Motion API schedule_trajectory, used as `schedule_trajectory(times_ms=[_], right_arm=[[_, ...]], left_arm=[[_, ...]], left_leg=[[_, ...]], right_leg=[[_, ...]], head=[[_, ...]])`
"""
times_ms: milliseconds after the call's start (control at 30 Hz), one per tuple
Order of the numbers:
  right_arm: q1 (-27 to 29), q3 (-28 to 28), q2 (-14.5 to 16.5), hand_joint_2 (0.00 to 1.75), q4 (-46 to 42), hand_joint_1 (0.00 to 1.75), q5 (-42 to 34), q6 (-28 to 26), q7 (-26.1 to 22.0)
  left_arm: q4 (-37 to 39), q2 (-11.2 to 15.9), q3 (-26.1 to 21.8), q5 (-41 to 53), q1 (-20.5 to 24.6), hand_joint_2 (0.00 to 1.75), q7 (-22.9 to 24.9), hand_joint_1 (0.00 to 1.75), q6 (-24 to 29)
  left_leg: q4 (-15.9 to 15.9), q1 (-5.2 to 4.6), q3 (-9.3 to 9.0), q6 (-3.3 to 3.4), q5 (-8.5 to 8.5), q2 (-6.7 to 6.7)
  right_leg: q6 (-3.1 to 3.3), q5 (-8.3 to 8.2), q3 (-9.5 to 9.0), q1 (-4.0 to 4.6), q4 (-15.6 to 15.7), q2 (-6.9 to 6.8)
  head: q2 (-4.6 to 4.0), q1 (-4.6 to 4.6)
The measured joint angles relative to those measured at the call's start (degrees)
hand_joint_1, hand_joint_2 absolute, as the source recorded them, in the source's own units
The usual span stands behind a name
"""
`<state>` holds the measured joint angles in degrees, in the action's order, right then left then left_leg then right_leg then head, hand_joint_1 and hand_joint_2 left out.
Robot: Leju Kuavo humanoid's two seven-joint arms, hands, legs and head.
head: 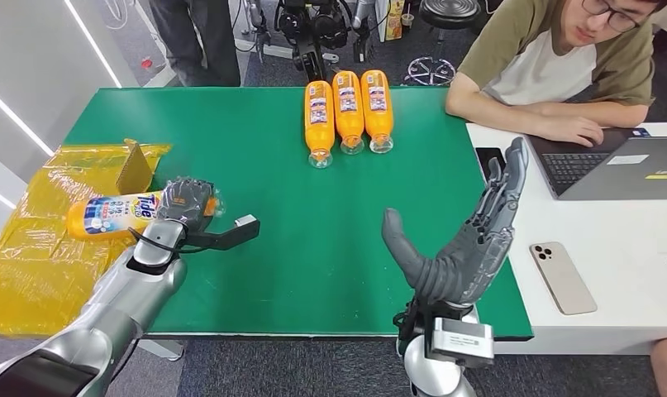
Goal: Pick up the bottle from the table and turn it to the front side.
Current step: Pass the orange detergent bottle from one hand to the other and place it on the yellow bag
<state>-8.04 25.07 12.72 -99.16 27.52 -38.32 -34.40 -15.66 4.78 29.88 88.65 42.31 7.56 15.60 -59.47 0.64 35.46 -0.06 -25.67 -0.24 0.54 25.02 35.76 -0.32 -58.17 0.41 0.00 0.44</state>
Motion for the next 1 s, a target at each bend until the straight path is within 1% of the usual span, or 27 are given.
schedule_trajectory(times_ms=[333,500,633,733,833,867,900,967,1000], right_arm=[[0.01,0.00,0.00,1.75,0.00,0.00,0.60,0.00,0.19],[-0.12,0.29,0.00,1.75,0.34,0.00,-0.76,0.00,0.99],[-0.87,0.86,0.00,1.75,3.06,0.00,-4.96,0.00,-2.05],[-2.37,1.32,0.09,1.75,6.10,0.00,-7.75,0.00,-4.36],[-3.95,1.80,0.38,1.75,8.83,0.00,-9.25,0.00,-5.38],[-4.25,1.89,0.45,1.75,9.43,0.00,-9.44,0.00,-5.49],[-4.53,1.98,0.53,1.75,9.96,0.00,-9.63,0.00,-5.54],[-5.09,2.27,0.64,1.75,10.96,0.00,-9.92,0.00,-5.56],[-5.33,2.46,0.68,1.75,11.41,0.00,-10.02,0.00,-5.51]], left_arm=[[0.49,-0.32,0.00,-0.94,-0.90,1.75,-0.64,1.75,-0.60],[0.68,0.51,-0.09,-2.71,-4.12,1.75,-0.68,1.75,0.17],[0.71,1.71,-0.65,-4.02,-6.98,1.75,-0.44,1.73,1.18],[0.71,2.51,-1.37,-4.61,-7.80,1.75,-0.25,1.68,1.79],[0.71,3.07,-2.19,-5.23,-8.19,1.75,-0.08,1.71,1.93],[0.71,3.20,-2.49,-5.43,-8.30,1.75,-0.06,1.66,1.90],[0.71,3.36,-2.75,-5.72,-8.44,1.75,-0.04,1.55,1.84],[0.71,3.81,-2.99,-6.50,-8.83,1.75,0.11,0.71,1.75],[0.71,4.01,-3.07,-6.97,-9.07,1.75,0.24,0.33,1.81]], left_leg=[[0.03,0.00,0.00,0.00,0.00,0.00],[0.06,0.00,0.00,-0.01,-0.01,0.03],[0.09,0.01,0.00,-0.01,-0.01,0.01],[0.14,0.00,-0.04,-0.03,0.00,0.00],[0.15,-0.01,-0.11,-0.06,0.01,0.01],[0.16,-0.01,-0.11,-0.07,0.02,0.00],[0.17,-0.01,-0.13,-0.08,0.02,-0.01],[0.22,-0.02,-0.21,-0.10,0.03,0.00],[0.24,-0.02,-0.26,-0.10,0.03,0.01]], right_leg=[[0.00,0.00,-0.01,0.00,0.00,0.00],[0.01,0.01,0.00,0.00,-0.01,0.05],[0.04,0.03,0.00,0.00,-0.01,0.02],[0.06,0.04,-0.02,0.00,-0.04,-0.02],[0.08,0.04,-0.04,-0.02,-0.07,-0.02],[0.08,0.04,-0.05,-0.02,-0.09,-0.04],[0.08,0.04,-0.05,-0.03,-0.10,-0.05],[0.10,0.05,-0.09,-0.04,-0.11,-0.04],[0.11,0.05,-0.11,-0.05,-0.12,-0.02]], head=[[0.00,-0.01],[0.00,0.00],[0.00,0.01],[0.00,0.01],[0.00,0.01],[0.00,0.01],[0.00,0.01],[0.00,0.01],[0.00,0.01]])
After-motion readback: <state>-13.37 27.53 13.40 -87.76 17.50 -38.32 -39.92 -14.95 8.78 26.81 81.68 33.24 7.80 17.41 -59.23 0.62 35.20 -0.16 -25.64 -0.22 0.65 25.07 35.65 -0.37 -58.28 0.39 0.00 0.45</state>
